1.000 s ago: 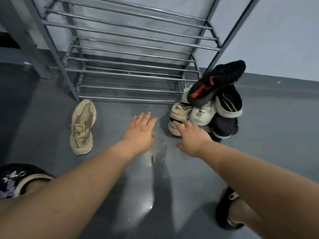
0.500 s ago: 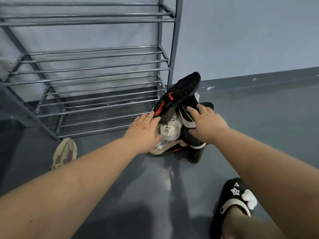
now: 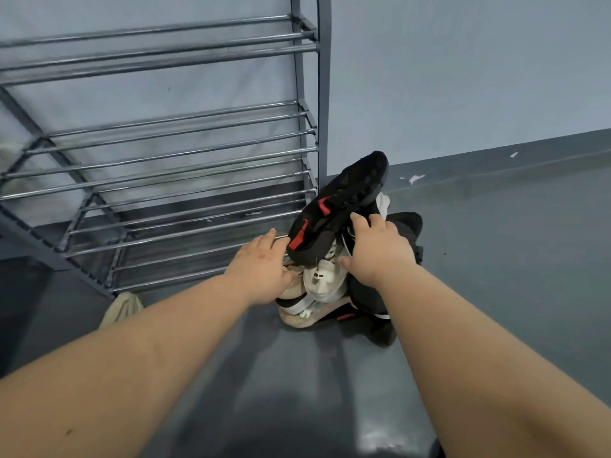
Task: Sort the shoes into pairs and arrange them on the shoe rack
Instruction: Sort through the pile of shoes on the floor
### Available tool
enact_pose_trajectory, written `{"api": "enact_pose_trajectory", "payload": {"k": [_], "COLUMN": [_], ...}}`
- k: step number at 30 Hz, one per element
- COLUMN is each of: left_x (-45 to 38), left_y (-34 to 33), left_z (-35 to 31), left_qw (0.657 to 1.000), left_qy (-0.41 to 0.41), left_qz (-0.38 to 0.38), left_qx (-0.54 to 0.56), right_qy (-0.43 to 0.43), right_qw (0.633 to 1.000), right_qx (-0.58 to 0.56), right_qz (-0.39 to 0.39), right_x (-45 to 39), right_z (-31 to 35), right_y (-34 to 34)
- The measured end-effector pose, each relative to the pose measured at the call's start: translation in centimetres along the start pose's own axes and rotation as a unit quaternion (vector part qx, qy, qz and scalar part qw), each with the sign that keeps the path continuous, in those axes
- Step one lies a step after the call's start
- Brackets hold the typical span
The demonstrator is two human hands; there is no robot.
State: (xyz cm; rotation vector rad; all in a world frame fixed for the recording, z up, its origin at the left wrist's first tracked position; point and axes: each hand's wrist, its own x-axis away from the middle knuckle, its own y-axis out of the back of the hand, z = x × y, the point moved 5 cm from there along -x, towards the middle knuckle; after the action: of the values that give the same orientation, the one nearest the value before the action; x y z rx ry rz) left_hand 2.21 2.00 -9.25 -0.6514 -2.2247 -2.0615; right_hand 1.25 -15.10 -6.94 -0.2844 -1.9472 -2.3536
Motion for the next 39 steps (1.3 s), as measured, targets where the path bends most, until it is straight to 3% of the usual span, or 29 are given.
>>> {"api": "enact_pose_trajectory", "payload": {"k": [6, 10, 19, 28, 34, 39], "left_x": [-2.8, -5.0, -9.5, -8.0, -5.1, -1.1], "left_y": [0.5, 0.2, -2.2, -2.9, -1.7, -0.9], "left_z": [0.8, 0.7, 1.7, 0.9, 0.9, 2.4], "left_qw": [1.0, 0.989, 0.906, 0.788, 0.763, 0.762], "left_qy": [-0.001, 0.025, 0.111, 0.088, 0.073, 0.081], "left_qz": [0.013, 0.048, 0.072, 0.085, 0.05, 0.032], "left_qx": [-0.008, 0.134, 0.402, 0.604, 0.64, 0.642], "right_qy": [0.005, -0.006, -0.008, -0.008, -0.011, 0.001], "right_qw": [1.0, 1.0, 1.0, 0.992, 0.963, 0.95], "right_qx": [0.002, 0.01, -0.008, -0.125, -0.267, -0.307], "right_qz": [0.006, 0.002, 0.029, 0.0, 0.024, 0.057], "right_x": [-1.7, -2.9, -4.7, -3.9, -2.5, 0.0], "right_z": [1.6, 1.5, 1.1, -0.4, -0.5, 1.5], "right_y": [-1.1, -2.1, -4.3, -3.0, -2.5, -2.4]}}
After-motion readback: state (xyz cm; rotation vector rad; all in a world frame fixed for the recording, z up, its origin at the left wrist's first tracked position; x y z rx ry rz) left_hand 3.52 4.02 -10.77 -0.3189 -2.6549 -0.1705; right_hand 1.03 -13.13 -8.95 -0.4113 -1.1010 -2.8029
